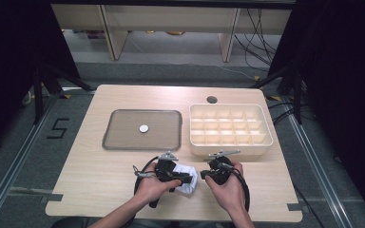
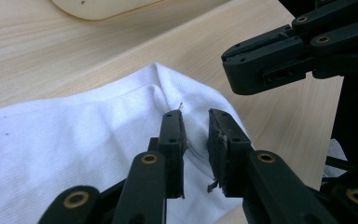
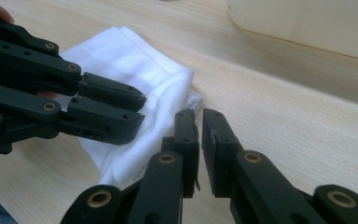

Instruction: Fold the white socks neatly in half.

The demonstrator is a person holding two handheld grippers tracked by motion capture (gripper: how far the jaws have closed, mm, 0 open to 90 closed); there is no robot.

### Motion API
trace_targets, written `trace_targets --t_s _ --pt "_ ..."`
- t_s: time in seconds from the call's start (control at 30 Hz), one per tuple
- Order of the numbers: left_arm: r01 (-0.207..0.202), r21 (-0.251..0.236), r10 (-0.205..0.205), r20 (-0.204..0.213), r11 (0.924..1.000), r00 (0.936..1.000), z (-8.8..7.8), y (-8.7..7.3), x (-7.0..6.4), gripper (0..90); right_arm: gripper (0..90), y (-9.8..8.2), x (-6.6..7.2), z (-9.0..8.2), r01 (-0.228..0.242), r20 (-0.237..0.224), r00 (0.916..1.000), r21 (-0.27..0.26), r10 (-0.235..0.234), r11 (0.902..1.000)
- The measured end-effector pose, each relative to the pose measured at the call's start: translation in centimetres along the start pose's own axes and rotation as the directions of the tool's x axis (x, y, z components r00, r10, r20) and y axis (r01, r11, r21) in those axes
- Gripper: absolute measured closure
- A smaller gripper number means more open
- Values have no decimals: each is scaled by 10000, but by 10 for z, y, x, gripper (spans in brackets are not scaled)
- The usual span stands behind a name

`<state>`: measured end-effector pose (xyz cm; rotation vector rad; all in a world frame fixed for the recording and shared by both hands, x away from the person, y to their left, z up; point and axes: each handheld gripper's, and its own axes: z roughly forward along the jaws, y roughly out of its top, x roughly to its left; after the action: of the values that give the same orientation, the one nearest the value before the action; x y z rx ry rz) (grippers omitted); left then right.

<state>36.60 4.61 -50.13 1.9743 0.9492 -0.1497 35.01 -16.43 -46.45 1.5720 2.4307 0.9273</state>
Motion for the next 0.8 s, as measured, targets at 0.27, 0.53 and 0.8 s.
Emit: trace_targets --t_s 0.27,0.53,0.8 --pt "189 -1177 -272 -692 9929 9972 -59 6 16 557 900 16 18 -10 -43 -375 9993 -401 28 9992" --pt "1799 -436 -1832 -918 9827 9788 -72 -14 47 478 900 25 33 10 287 -848 9960 -119 -296 9995" --pt "2509 8 -2495 -1000 9680 9632 -57 -20 56 527 900 25 39 37 346 -1209 9924 815 -246 9961"
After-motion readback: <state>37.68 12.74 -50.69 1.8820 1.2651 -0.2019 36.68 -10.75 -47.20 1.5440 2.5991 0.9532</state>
